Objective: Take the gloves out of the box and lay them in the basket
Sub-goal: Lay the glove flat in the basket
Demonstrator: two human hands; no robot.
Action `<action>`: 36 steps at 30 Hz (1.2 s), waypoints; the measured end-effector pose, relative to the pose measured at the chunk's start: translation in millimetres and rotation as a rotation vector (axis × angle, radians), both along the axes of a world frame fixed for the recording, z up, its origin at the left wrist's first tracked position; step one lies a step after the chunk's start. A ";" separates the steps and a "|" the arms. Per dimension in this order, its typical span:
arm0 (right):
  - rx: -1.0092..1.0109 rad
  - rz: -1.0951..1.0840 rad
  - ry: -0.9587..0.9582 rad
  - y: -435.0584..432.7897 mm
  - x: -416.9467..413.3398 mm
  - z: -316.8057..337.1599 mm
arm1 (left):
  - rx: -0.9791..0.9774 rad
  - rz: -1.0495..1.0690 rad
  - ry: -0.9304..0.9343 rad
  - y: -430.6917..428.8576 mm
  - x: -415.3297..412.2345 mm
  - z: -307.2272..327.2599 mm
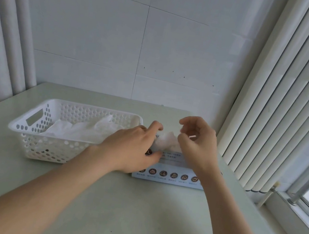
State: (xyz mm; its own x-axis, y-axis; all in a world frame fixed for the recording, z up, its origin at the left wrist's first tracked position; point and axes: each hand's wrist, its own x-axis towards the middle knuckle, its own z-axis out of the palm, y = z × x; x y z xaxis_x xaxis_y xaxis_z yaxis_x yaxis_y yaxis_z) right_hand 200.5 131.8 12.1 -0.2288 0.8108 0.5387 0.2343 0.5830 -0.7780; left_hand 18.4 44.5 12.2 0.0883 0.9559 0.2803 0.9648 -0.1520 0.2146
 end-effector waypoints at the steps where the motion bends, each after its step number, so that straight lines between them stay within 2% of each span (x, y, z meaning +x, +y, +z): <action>1: 0.017 -0.047 -0.077 1.1 1.4 -1.0 | 0.010 -0.023 0.001 -0.1 -0.2 0.5; 4: 0.023 -0.076 -0.276 4.5 2.1 -5.2 | 0.082 -0.055 0.089 -1.0 2.0 0.7; 7: 0.080 -0.036 -0.319 7.1 2.4 -6.9 | 0.273 -0.027 0.169 1.5 5.7 0.2; 12: 0.154 -0.017 -0.330 8.7 1.3 -6.3 | 0.485 0.022 0.037 9.1 14.0 -4.9; 15: 0.197 -0.063 -0.333 8.7 -0.9 -7.2 | 0.444 0.061 -0.038 9.6 13.8 -7.4; 21: 0.221 -0.037 -0.174 2.7 1.3 -4.8 | 0.385 0.068 -0.127 10.8 10.4 -7.1; 27: 0.170 0.045 -0.230 0.6 -2.7 -3.1 | 0.375 0.041 -0.292 13.7 8.6 -6.7; 32: 0.103 0.009 -0.153 6.0 -3.7 -6.3 | 0.347 0.027 -0.446 13.9 7.2 -5.3; 34: 0.106 -0.020 -0.124 7.0 -4.4 -7.1 | 0.331 0.014 -0.370 10.0 11.1 -2.9; 36: 0.108 -0.030 -0.091 7.8 -5.4 -8.1 | 0.324 -0.043 -0.164 7.0 16.4 -2.5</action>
